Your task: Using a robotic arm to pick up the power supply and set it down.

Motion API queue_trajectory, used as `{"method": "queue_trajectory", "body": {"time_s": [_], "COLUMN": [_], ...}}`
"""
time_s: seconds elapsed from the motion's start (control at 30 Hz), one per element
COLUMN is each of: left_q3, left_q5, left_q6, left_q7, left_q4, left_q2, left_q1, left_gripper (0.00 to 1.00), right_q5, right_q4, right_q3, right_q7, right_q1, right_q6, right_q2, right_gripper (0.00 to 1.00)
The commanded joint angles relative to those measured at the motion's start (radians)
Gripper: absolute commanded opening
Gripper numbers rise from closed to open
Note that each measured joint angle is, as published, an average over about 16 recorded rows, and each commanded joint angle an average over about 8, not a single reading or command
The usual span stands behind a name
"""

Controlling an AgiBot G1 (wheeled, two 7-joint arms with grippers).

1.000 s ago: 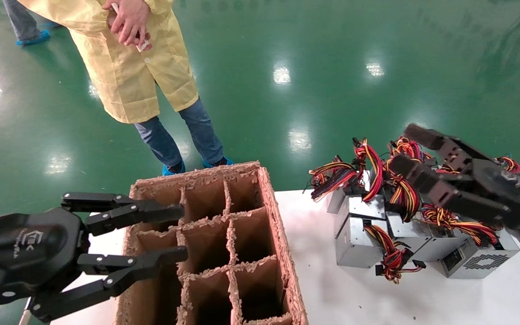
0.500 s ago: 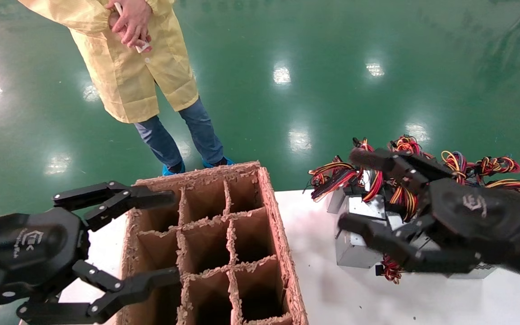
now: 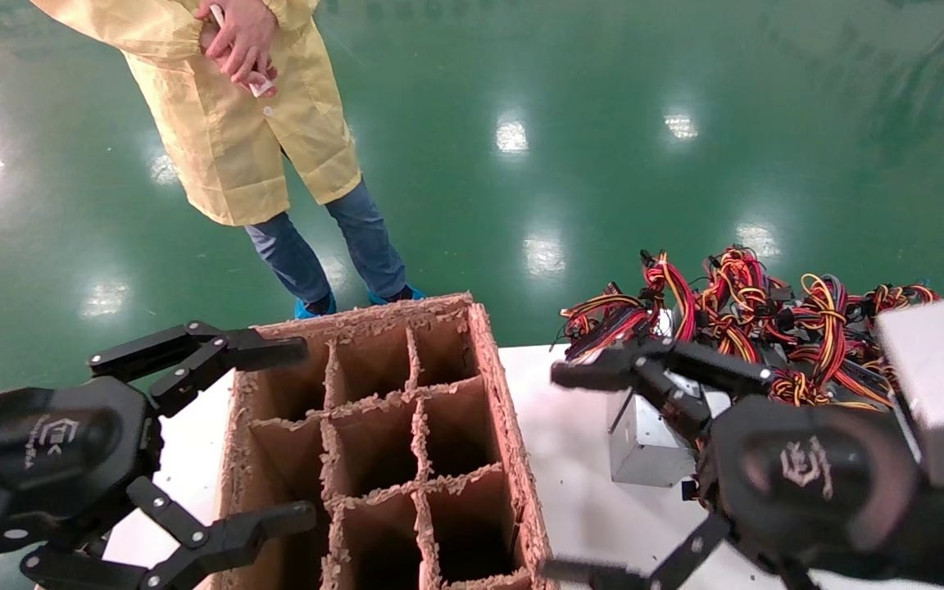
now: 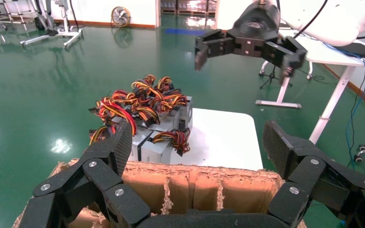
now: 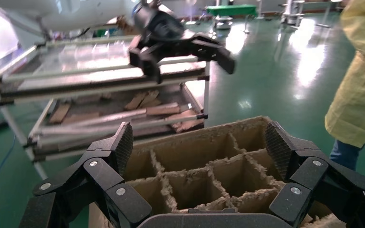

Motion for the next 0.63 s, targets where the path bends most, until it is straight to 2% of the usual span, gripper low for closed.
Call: {"method": "queue_trajectory", "body": {"time_s": [0.03, 0.63], "left_q3": [0.000, 0.000], "left_q5": [0.000, 0.000], "left_q6": [0.000, 0.000], "left_q7": [0.000, 0.000], "left_q4": [0.000, 0.000], "left_q2": [0.000, 0.000], "left_q1": [0.000, 0.000], "left_gripper": [1.00, 1.00], "right_q5": [-0.022, -0.017], "right_q4": [0.032, 0.023], "right_q3": [0.011, 0.009], "right_q7": [0.012, 0.009], "right_q1": [0.001, 0.001], "right_q6": [-0.002, -0.002], "right_q2": [0.000, 0.000], "right_gripper": [1.00, 1.00]}}
